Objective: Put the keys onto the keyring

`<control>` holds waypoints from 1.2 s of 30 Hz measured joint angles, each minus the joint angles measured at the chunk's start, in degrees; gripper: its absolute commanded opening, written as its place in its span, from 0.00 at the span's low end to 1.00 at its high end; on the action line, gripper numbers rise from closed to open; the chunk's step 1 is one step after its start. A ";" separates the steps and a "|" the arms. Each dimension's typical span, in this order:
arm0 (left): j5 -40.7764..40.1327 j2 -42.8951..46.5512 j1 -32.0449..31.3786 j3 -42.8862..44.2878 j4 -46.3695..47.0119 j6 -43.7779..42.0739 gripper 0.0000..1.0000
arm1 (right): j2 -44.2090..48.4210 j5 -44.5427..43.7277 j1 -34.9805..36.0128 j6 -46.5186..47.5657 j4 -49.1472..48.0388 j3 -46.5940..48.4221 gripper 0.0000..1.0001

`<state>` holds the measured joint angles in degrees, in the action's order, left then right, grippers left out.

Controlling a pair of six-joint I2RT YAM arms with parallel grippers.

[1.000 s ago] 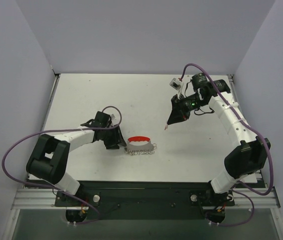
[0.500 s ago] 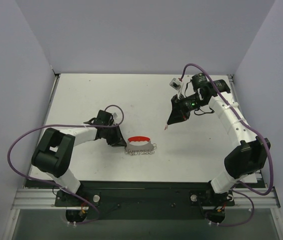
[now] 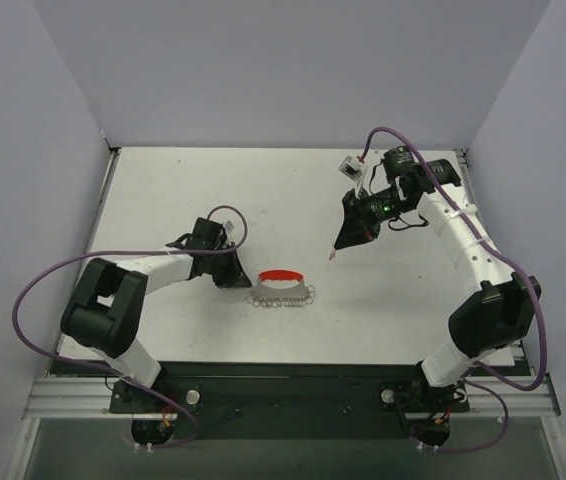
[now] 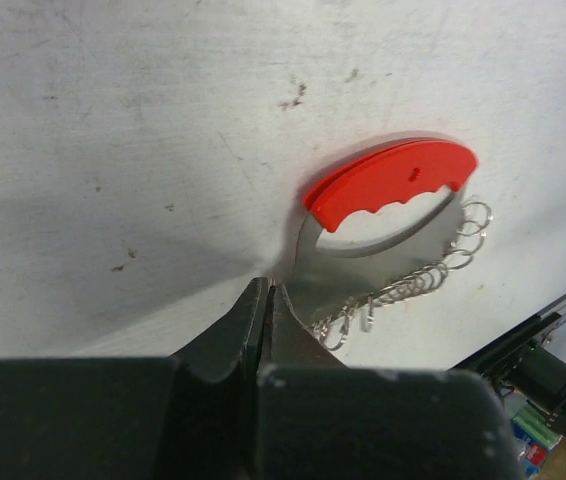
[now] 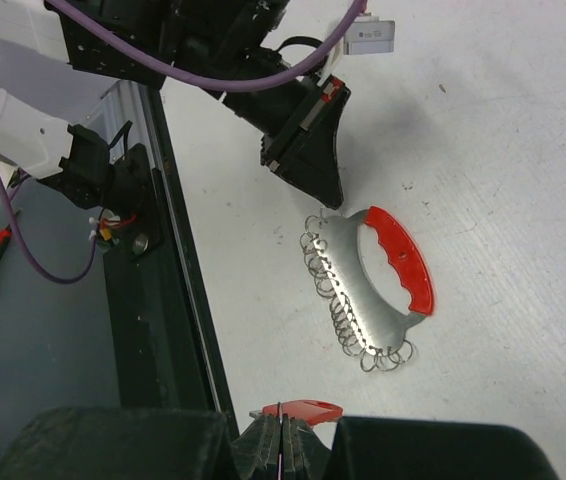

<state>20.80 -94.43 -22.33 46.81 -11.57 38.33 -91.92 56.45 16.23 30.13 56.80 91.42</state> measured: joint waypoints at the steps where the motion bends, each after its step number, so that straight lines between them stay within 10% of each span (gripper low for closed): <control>1: -0.24 0.90 0.00 0.00 0.00 0.02 0.00 | 0.00 0.00 0.00 0.00 0.00 0.00 0.00; 14: -9.05 23.98 -6.32 0.28 5.66 6.34 0.00 | 0.00 -0.07 4.98 -0.57 0.22 4.17 0.00; 36: -38.10 23.96 -25.44 5.97 8.76 20.90 0.00 | 1.46 2.62 8.94 -9.14 -9.53 6.86 0.00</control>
<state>-17.30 -70.48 -47.77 52.77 -2.81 59.22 -90.45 59.07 25.17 20.99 47.27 98.28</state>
